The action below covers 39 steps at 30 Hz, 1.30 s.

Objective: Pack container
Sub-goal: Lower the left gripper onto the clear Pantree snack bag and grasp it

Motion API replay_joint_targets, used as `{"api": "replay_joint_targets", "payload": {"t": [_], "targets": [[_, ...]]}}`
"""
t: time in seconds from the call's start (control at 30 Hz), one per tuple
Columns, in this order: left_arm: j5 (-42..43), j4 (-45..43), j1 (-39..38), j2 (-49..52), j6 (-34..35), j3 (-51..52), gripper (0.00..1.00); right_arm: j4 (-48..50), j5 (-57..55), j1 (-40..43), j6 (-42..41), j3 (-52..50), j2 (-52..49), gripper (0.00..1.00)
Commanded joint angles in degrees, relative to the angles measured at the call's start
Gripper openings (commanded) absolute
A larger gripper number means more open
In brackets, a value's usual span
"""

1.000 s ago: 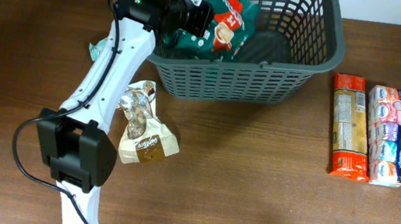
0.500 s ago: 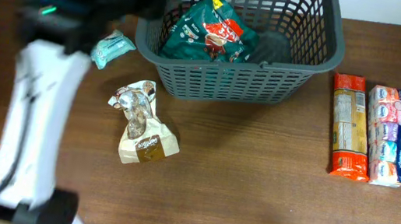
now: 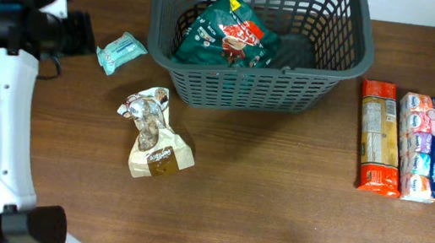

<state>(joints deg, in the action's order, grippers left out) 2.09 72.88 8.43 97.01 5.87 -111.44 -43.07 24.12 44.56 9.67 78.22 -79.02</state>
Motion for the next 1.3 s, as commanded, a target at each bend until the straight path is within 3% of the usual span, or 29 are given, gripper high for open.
{"api": "replay_joint_targets", "payload": {"t": [0.0,0.17,0.23,0.53,1.27], "targets": [[9.8,-5.9,1.3,0.6,1.4,14.5,0.59,0.2,0.7,0.1,0.6,1.3,-0.1,0.99],[24.5,-19.9,1.4,0.6,2.5,32.3,0.61,0.2,0.7,0.1,0.6,1.3,-0.1,0.99],[26.2,-23.5,1.4,0.6,2.5,36.7,0.66,0.2,0.7,0.1,0.6,1.3,-0.1,0.99],[29.2,-30.0,1.3,0.6,2.5,46.1,0.67,0.2,0.7,0.1,0.6,1.3,-0.1,0.99],[17.4,-35.7,-4.3,3.1,5.3,50.8,0.68,0.2,0.7,0.1,0.6,1.3,-0.1,0.99]]}}
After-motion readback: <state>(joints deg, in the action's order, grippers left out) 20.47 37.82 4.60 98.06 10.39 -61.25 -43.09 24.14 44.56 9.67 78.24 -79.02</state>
